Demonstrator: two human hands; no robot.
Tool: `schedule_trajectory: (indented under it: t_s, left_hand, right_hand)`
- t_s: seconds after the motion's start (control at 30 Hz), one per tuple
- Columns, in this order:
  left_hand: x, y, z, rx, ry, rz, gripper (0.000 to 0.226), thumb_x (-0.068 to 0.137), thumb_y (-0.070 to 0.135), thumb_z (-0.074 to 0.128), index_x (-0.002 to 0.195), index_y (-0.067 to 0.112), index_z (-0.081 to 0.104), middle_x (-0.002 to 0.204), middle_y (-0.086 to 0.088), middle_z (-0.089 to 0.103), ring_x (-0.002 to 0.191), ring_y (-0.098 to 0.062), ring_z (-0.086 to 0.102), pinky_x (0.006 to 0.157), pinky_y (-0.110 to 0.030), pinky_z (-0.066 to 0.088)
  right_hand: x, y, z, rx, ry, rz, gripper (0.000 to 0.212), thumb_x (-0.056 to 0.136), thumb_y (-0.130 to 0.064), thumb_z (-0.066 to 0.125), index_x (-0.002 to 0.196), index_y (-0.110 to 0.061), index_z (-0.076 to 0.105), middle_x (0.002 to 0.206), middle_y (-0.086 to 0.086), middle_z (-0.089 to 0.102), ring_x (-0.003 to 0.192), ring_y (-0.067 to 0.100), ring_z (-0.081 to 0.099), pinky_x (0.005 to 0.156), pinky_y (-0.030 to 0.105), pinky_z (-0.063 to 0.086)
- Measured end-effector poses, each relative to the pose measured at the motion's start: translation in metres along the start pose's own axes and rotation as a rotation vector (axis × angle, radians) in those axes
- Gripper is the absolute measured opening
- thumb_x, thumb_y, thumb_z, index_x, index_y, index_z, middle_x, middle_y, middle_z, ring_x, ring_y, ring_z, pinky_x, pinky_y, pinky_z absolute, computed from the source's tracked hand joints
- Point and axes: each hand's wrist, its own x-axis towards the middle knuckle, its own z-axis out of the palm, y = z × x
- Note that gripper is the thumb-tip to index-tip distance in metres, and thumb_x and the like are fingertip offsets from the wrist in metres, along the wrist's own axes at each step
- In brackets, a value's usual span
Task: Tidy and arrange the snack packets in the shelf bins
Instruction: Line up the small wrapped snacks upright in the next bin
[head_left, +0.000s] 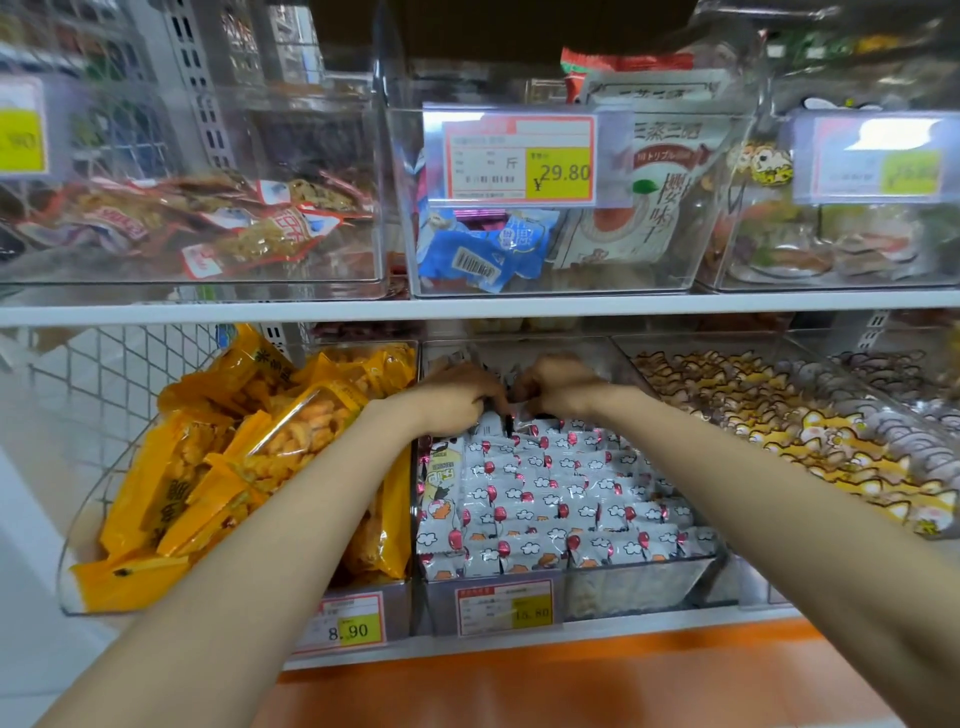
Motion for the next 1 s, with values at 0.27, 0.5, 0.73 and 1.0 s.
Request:
schedule_trajectory:
  t_s: [0.27,0.5,0.73,1.0]
  left_hand:
    - [-0.013,0.003,-0.022,0.056,0.028,0.023,0.024,0.097,0.022,0.046,0.113,0.015,0.062,0.119,-0.003,0.059,0.109,-0.021,0.052,0.096,-0.030,0.040]
    - [-0.038,0.002,-0.043,-0.143,-0.371,-0.190,0.043,0.078,0.029,0.073,0.113,0.018,0.051,0.101,0.002,0.055,0.101,-0.018,0.052,0.094,-0.031,0.043]
    - [-0.046,0.010,-0.037,-0.024,-0.507,-0.225,0.072,0.074,0.031,0.076,0.135,0.022,0.040,0.137,0.000,0.042,0.121,-0.017,0.042,0.102,-0.028,0.035]
    - [-0.050,0.009,-0.037,-0.037,-0.430,-0.159,0.057,0.069,0.035,0.080,0.114,0.021,0.048,0.097,0.004,0.049,0.081,-0.011,0.045,0.068,-0.027,0.039]
  right_hand:
    - [-0.009,0.018,-0.004,0.013,-0.004,0.029,0.022,0.089,-0.014,0.061,0.074,-0.028,0.056,0.085,-0.012,0.057,0.091,0.009,0.053,0.078,0.023,0.041]
    - [-0.018,0.021,-0.003,0.174,-0.011,0.037,0.027,0.092,-0.010,0.054,0.113,-0.022,0.066,0.120,-0.006,0.063,0.110,0.009,0.056,0.092,0.020,0.039]
    - [-0.032,0.021,-0.008,0.179,-0.041,-0.008,0.037,0.094,-0.008,0.048,0.127,-0.024,0.059,0.134,-0.005,0.056,0.118,0.011,0.053,0.096,0.020,0.039]
    - [-0.046,0.019,-0.010,0.062,-0.125,-0.068,0.041,0.098,-0.013,0.040,0.137,-0.023,0.048,0.142,0.003,0.048,0.116,0.022,0.055,0.099,0.037,0.045]
